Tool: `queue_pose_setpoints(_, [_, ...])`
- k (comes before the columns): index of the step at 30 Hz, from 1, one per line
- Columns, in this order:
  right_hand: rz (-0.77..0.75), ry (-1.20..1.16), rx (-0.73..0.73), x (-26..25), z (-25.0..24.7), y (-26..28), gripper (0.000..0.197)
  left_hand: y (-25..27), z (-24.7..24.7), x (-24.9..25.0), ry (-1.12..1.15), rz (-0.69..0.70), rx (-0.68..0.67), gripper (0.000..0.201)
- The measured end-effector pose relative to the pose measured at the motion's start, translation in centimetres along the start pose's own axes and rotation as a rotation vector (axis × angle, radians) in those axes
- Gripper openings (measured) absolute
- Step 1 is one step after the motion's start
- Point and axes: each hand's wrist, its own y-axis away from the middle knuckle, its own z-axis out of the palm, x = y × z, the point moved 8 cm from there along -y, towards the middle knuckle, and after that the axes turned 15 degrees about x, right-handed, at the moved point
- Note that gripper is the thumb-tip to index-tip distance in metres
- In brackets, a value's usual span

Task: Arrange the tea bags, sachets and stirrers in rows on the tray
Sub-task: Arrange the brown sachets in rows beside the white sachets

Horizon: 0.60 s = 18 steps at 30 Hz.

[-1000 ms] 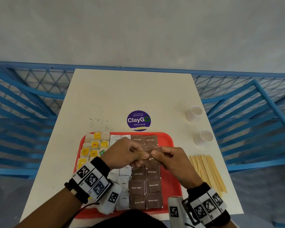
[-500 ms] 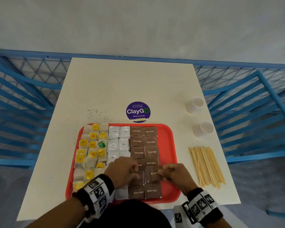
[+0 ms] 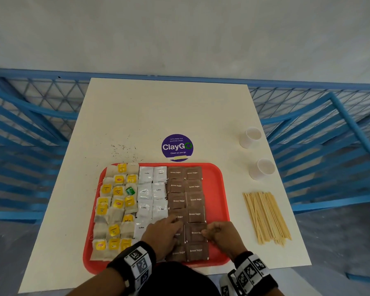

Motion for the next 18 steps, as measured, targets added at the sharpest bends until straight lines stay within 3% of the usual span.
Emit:
queue_pose_setpoints(4, [-0.045,0.073,0.07,-0.2,-0.5,0.1,0.02,0.1,-0.6,0.2,0.028,-0.001,0.031,0.021])
queue_pose_setpoints(8, [-0.216,0.143,0.211,-2.1,-1.6,0.7,0.017,0.1,-1.7,0.8,0.033,0.065,0.119,0.021])
queue_pose_setpoints(13, [-0.452,0.287,0.123,-3.5,0.4,1.6,0.015,0.1,-0.5,3.7,-0.139,0.366,0.086,0.034])
queue_pose_setpoints(15, [-0.489,0.359,0.095,-3.2,1.1,1.6,0.017,0.1,0.3,3.9,-0.233,0.386,0.021,0.039])
queue_pose_setpoints(18, [-0.518,0.412,0.1,-2.9,1.6,1.6,0.018,-0.3,0.8,3.5,-0.199,0.379,0.054,0.036])
